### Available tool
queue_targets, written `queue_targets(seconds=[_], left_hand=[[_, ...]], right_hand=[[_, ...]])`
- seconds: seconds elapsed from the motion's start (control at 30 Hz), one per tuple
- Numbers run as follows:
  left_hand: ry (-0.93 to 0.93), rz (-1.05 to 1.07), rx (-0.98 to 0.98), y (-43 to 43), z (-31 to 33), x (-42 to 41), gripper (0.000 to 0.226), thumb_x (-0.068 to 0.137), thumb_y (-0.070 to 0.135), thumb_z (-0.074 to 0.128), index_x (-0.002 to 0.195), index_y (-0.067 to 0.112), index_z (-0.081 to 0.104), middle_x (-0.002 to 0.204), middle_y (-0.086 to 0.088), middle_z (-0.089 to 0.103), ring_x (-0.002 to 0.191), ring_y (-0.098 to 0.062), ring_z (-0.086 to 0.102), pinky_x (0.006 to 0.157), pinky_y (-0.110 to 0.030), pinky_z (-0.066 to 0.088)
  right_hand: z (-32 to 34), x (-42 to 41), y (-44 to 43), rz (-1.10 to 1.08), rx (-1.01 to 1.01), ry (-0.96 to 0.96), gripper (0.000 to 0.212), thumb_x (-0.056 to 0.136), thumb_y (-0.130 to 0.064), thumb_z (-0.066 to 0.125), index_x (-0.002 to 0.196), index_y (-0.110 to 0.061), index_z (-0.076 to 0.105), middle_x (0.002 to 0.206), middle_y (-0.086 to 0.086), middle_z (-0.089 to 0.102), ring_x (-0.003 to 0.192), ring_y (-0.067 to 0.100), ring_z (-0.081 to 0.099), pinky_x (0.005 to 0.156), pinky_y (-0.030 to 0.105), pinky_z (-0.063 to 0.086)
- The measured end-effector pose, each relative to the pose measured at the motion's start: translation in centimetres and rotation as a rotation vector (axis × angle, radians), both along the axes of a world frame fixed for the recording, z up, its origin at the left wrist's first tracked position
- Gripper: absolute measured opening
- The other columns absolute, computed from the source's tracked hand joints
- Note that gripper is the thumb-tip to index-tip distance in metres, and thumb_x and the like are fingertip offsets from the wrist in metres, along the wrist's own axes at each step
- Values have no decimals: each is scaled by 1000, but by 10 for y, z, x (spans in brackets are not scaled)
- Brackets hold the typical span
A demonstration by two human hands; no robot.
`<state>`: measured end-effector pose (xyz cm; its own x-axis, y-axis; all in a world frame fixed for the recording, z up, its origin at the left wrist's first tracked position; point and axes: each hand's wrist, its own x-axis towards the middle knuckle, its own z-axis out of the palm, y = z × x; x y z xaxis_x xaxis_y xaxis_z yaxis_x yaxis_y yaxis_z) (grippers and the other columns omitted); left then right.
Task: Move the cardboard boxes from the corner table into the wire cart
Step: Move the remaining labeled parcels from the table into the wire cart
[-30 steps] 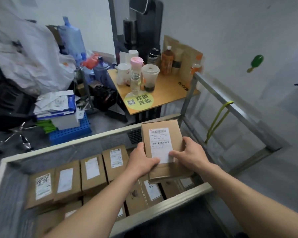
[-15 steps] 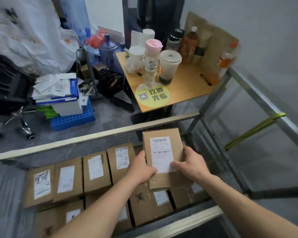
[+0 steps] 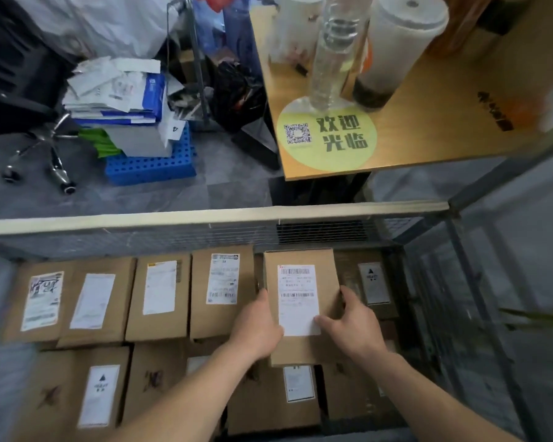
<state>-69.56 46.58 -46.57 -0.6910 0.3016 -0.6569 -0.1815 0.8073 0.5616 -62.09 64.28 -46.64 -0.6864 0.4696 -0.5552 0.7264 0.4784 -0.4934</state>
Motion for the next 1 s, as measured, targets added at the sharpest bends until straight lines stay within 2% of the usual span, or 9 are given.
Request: queue_targets(seconds=[0.1, 0.23, 0.33, 0.43, 0.53, 0.7, 0.77, 0.87, 1.0], left_hand=[[-5, 19, -42, 12, -37, -9, 57, 91, 5, 66, 140, 19, 41, 136, -2, 61, 122, -22, 60, 94, -36, 57], [14, -1, -113, 25, -72, -19, 68, 94, 9, 59, 152, 14, 24, 135, -5, 61, 116, -24, 62, 92, -36, 56], [10, -24, -116, 32, -89, -22, 76, 93, 8, 57, 157, 14, 15, 148, -8, 49, 127, -25, 56, 100, -36, 53], [8, -16, -127, 37, -99, -24, 79, 89, 3, 57, 158, 11, 19, 158, -10, 31, 136, -26, 46, 110, -32, 43], [-16, -20, -109, 40, -105, -25, 78, 89, 0, 54, 158, 9, 18, 164, -6, 16, 142, -23, 38, 115, -27, 34], [-28, -70, -124, 43, -110, -30, 74, 96, 6, 49, 160, 8, 11, 169, -8, 3, 153, -25, 17, 122, -27, 18], [2, -96, -131, 41, -106, -32, 71, 97, 10, 51, 159, 8, 16, 168, -7, 10, 152, -24, 20, 119, -25, 20], [57, -172, -168, 34, -87, -34, 71, 99, 22, 54, 159, 11, 19, 167, -5, 15, 151, -23, 23, 118, -28, 23], [187, -309, -243, 25, -44, -37, 69, 98, 37, 53, 157, 14, 24, 162, -5, 27, 143, -26, 37, 113, -37, 39]], right_hand=[[-42, -15, 13, 33, -25, -25, 85, 80, -40, 82, 151, -27, 37, 133, -5, 61, 121, 21, 60, 94, 37, 53], [-91, -35, 21, 63, -59, -61, 87, 83, -37, 80, 155, -24, 32, 135, -1, 61, 121, 23, 60, 95, 38, 53], [-119, -47, 19, 74, -87, -84, 92, 84, -37, 80, 158, -25, 26, 139, 1, 59, 126, 26, 58, 101, 41, 49], [-138, -56, 16, 82, -155, -76, 101, 86, -29, 79, 162, -22, 14, 150, 3, 52, 135, 26, 51, 106, 35, 43], [-149, -60, 13, 111, -193, -94, 101, 89, -21, 75, 163, -23, 7, 155, 5, 46, 139, 24, 47, 98, 22, 37], [-148, -65, 15, 181, -243, -148, 104, 90, -17, 73, 164, -26, 0, 158, 4, 41, 138, 23, 48, 95, 21, 43], [-140, -64, 17, 220, -232, -160, 96, 90, -17, 73, 163, -24, 10, 156, 6, 43, 134, 24, 51, 97, 27, 50], [-119, -60, 17, 233, -159, -87, 63, 90, -19, 72, 145, -22, 41, 138, 4, 56, 116, 21, 60, 94, 35, 54], [-73, -52, 10, 228, -65, 22, 34, 93, -28, 66, 125, -22, 57, 119, -1, 65, 101, 17, 64, 87, 38, 56]])
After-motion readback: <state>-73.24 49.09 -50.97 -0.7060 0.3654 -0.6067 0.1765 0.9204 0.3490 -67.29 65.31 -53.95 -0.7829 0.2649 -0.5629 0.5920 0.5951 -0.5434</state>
